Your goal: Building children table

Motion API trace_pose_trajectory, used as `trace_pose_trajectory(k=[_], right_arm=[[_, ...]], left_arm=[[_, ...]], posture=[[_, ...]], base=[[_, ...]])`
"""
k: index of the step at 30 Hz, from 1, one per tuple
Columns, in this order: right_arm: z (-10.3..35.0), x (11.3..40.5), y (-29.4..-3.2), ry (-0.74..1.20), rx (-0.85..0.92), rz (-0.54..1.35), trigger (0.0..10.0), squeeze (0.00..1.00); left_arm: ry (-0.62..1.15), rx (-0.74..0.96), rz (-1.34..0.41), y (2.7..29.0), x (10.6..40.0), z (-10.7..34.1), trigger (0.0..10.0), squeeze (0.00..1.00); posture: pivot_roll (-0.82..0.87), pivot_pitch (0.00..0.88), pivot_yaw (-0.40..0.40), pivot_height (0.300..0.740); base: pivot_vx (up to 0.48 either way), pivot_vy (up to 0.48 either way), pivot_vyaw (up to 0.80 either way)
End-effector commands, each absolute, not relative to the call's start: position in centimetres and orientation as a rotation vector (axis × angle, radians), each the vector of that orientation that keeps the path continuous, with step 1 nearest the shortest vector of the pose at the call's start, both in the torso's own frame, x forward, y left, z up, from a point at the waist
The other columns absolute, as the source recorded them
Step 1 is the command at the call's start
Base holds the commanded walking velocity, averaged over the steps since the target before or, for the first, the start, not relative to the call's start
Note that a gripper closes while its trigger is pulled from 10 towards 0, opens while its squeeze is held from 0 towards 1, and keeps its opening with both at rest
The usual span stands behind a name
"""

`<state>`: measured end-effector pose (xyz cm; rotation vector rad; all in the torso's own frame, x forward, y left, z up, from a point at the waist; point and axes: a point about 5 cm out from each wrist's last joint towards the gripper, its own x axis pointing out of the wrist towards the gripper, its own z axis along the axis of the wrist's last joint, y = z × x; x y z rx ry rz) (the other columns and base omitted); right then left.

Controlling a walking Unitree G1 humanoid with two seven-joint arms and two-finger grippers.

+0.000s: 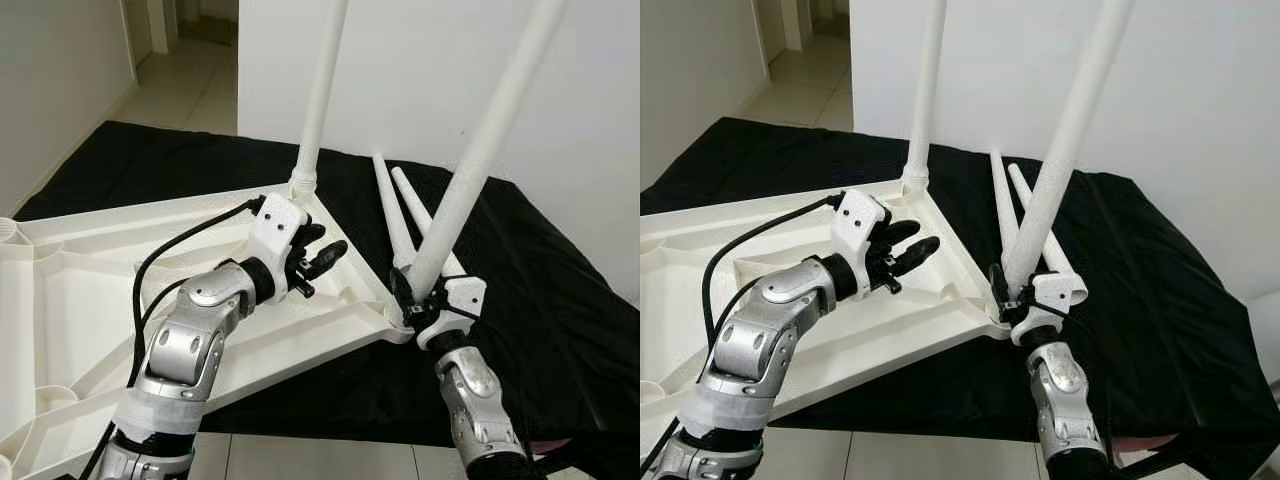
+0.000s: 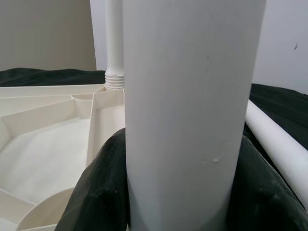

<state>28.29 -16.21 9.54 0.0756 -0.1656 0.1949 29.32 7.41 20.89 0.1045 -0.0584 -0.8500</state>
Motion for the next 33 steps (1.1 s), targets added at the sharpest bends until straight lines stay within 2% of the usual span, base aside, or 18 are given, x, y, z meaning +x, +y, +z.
trace_pose_trajectory(k=[1, 13, 14, 15, 27, 29, 30, 33], right_arm=[[4.6, 26.2, -17.3, 0.062, 0.075, 0.138, 10.0, 0.0], [4.5, 26.1, -17.5, 0.039, 0.064, 0.133, 10.0, 0.0], [5.0, 26.4, -17.5, 0.019, 0.068, 0.135, 10.0, 0.0], [5.6, 26.7, -17.4, -0.005, 0.071, 0.141, 10.0, 0.0], [12.4, 29.0, -17.2, -0.225, 0.066, 0.228, 10.0, 0.0], [12.4, 29.0, -17.2, -0.225, 0.066, 0.228, 10.0, 0.0], [13.6, 29.3, -17.1, -0.254, 0.069, 0.25, 10.0, 0.0], [16.2, 29.9, -16.8, -0.295, 0.081, 0.308, 10.0, 0.0]], left_arm=[[-0.075, 0.108, -0.781, 7.3, 29.7, 21.3, 10.0, 0.0], [-0.079, 0.086, -0.796, 7.1, 29.7, 21.6, 10.0, 0.0], [-0.077, 0.073, -0.799, 7.0, 29.7, 21.6, 10.0, 0.47], [-0.079, 0.052, -0.816, 6.9, 29.6, 21.7, 10.0, 1.0], [-0.088, 0.062, -0.822, 6.8, 29.6, 22.0, 10.0, 1.0], [-0.088, 0.062, -0.822, 6.8, 29.6, 22.0, 10.0, 1.0], [-0.09, 0.067, -0.825, 6.8, 29.6, 22.0, 10.0, 0.0], [-0.093, 0.076, -0.831, 6.6, 29.6, 22.1, 10.0, 0.0]], posture=[[0.03, 0.0, -0.096, 0.74], [0.02, 0.0, -0.089, 0.74], [0.02, 0.0, -0.089, 0.74], [0.02, 0.0, -0.09, 0.74], [0.02, 0.0, -0.104, 0.74], [0.02, 0.0, -0.104, 0.74], [0.02, 0.0, -0.106, 0.74], [0.02, 0.0, -0.112, 0.74]], base=[[0.0, 0.0, 0.0], [0.0, 0.0, 0.0], [0.0, 0.0, 0.0], [0.0, 0.0, 0.0], [0.0, 0.0, 0.0], [0.0, 0.0, 0.0], [0.0, 0.0, 0.0], [0.0, 0.0, 0.0]])
